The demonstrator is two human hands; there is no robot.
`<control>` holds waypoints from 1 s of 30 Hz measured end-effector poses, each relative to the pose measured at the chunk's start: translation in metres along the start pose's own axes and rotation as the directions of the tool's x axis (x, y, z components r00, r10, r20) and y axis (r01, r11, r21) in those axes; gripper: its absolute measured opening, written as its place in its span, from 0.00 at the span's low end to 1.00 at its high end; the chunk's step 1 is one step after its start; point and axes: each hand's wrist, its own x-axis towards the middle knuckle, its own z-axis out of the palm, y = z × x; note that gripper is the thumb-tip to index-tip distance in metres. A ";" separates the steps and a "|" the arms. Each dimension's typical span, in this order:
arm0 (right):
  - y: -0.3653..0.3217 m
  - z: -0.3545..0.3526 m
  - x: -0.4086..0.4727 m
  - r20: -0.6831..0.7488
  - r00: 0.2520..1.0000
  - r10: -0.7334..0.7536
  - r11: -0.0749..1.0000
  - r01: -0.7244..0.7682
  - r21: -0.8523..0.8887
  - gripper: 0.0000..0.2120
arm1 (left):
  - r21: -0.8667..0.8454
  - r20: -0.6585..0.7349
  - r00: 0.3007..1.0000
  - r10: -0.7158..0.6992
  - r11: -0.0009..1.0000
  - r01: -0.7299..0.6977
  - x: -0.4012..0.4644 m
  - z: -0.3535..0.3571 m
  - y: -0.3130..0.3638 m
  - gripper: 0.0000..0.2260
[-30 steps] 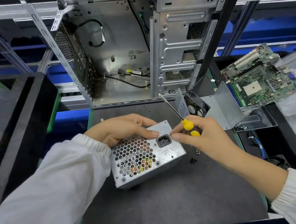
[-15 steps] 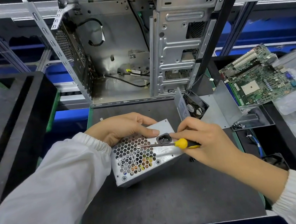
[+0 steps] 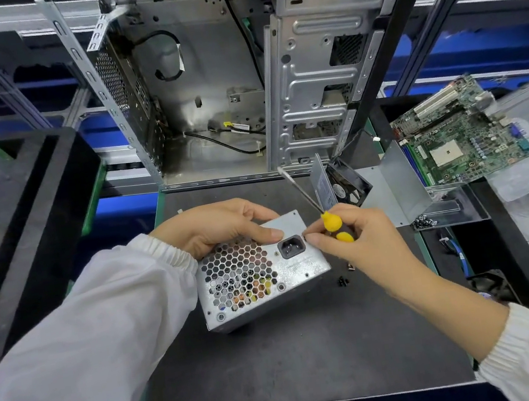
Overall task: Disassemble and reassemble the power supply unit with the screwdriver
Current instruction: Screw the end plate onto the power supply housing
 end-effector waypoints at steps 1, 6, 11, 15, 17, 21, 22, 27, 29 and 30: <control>0.000 0.000 0.000 0.020 0.998 0.067 0.995 -0.069 0.078 0.01 | -0.002 -0.002 1.000 0.001 1.000 -0.001 0.000 0.000 0.000 0.16; 0.000 -0.002 0.002 0.077 0.973 0.219 0.950 -0.231 0.209 0.01 | -0.005 0.004 1.000 -0.002 1.000 0.002 0.000 0.000 0.001 0.14; -0.005 -0.006 0.006 0.137 0.966 0.220 0.953 -0.242 0.180 0.03 | -0.004 0.006 1.000 0.002 1.000 -0.002 0.000 0.000 0.001 0.12; -0.008 -0.008 0.009 0.152 0.967 0.207 0.966 -0.227 0.126 0.04 | -0.001 -0.001 1.000 -0.008 1.000 0.008 0.000 -0.001 0.001 0.11; -0.008 -0.009 0.009 0.146 0.969 0.199 0.973 -0.214 0.091 0.04 | -0.003 -0.002 1.000 -0.008 1.000 0.008 0.001 -0.001 0.001 0.12; -0.007 -0.009 0.008 0.115 0.981 0.154 0.986 -0.160 0.048 0.02 | -0.008 -0.012 1.000 0.001 1.000 -0.001 0.001 -0.001 -0.001 0.15; -0.007 -0.008 0.008 0.103 0.987 0.126 0.991 -0.129 0.021 0.02 | -0.011 -0.013 1.000 0.004 1.000 -0.004 0.001 -0.001 -0.001 0.16; -0.007 -0.007 0.008 0.071 0.997 0.044 0.995 -0.037 -0.098 0.04 | -0.010 -0.006 1.000 0.009 1.000 -0.009 0.002 -0.001 -0.001 0.17; -0.007 -0.007 0.008 0.082 0.996 0.046 0.995 -0.039 -0.091 0.04 | -0.010 0.000 1.000 0.011 1.000 -0.011 0.002 -0.001 -0.001 0.18; -0.007 -0.008 0.008 0.089 0.995 0.049 0.996 -0.042 -0.083 0.04 | -0.010 0.003 1.000 0.012 1.000 -0.012 0.002 -0.001 -0.001 0.18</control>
